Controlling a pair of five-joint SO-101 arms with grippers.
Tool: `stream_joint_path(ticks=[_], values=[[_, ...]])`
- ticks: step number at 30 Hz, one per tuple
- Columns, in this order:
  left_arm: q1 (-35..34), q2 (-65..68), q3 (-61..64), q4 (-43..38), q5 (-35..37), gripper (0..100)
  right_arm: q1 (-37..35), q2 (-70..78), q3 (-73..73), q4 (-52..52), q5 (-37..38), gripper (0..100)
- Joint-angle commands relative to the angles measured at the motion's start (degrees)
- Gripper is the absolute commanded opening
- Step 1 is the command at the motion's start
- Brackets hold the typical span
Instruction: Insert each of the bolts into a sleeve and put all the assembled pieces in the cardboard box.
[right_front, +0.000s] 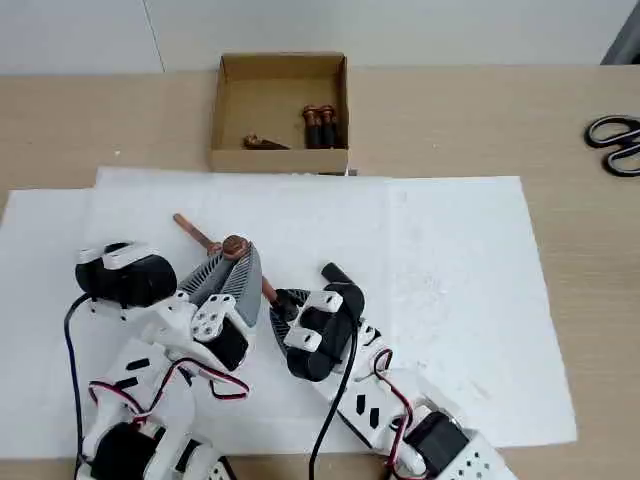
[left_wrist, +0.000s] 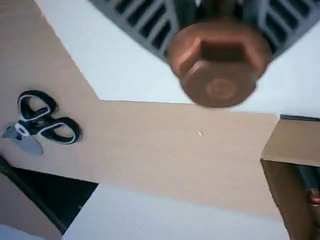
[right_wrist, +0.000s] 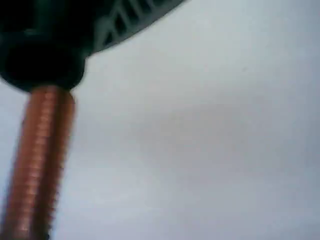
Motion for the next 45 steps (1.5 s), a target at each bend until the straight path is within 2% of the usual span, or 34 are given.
stream_joint_path(ticks=[1, 21, 27, 33, 45], values=[[0.18, -0.35, -0.31, -1.49, 0.62, 1, -0.48, -0.40, -1.49, -1.54, -0.09, 0.3], [3.78, -0.26, 2.68, 0.62, 0.35, 1, -0.48, -0.40, -3.69, -1.54, -0.09, 0.3], [4.66, -0.26, 2.42, 4.40, -8.88, 1, -0.31, -0.40, -5.10, -1.54, 0.00, 0.3], [12.92, -0.26, 1.45, 9.05, -17.93, 1, -0.31, -0.40, -4.84, -1.45, 0.00, 0.3], [13.01, -0.26, 4.97, 11.08, -18.90, 1, -0.13, -0.40, -4.75, -1.19, 0.00, 0.3]])
